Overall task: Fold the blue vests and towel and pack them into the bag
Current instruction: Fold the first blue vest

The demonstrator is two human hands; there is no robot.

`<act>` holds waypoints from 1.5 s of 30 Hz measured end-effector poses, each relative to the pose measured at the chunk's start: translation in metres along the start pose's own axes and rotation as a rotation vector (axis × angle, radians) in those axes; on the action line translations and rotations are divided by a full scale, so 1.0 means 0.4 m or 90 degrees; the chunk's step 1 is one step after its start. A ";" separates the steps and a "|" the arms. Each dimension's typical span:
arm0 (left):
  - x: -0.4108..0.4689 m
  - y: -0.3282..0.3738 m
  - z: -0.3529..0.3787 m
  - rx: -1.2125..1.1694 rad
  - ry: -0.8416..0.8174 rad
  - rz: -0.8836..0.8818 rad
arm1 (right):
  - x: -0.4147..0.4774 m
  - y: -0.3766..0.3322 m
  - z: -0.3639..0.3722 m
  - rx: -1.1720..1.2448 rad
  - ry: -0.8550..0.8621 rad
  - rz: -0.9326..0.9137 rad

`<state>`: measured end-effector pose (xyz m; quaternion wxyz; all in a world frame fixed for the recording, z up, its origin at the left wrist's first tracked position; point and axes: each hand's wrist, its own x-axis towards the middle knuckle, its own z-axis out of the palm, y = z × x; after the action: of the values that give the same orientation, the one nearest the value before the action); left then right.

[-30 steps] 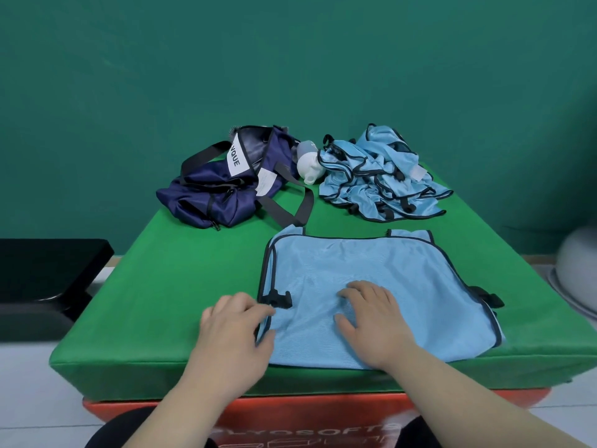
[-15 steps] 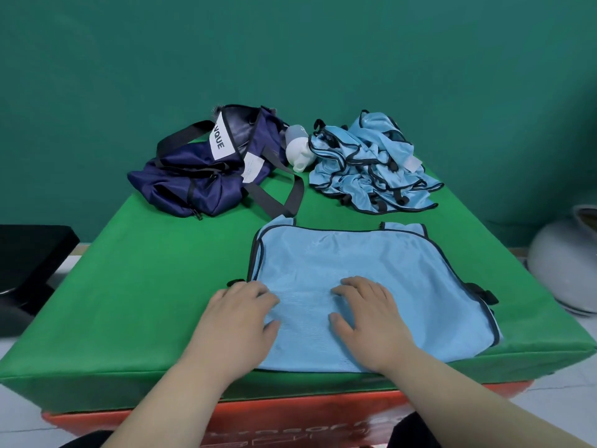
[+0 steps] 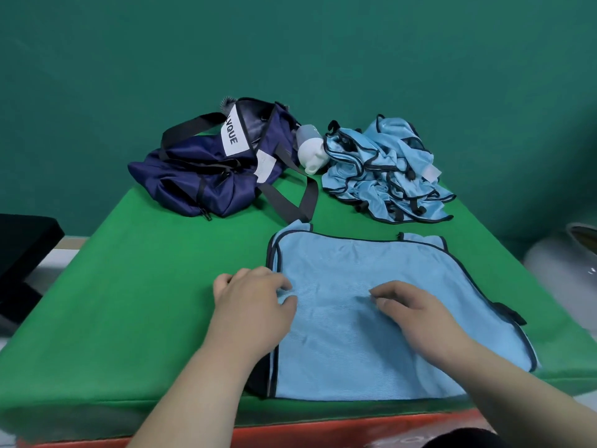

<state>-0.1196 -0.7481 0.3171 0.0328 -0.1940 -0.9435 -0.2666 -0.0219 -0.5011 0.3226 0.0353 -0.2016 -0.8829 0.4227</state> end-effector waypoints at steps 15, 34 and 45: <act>0.114 -0.079 -0.027 -0.226 0.028 -0.151 | 0.400 -0.217 0.179 -0.217 0.103 -0.111; 0.160 -0.070 0.007 -0.224 0.024 -0.158 | 0.476 -0.196 0.184 -0.138 -0.034 -0.171; 0.168 -0.077 0.009 -0.215 0.016 -0.155 | 0.480 -0.209 0.151 -0.182 -0.116 -0.137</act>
<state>-0.1932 -0.7469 0.3102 -0.0209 -0.0783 -0.9015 -0.4252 -0.2391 -0.5181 0.3267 -0.0293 -0.0701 -0.9499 0.3033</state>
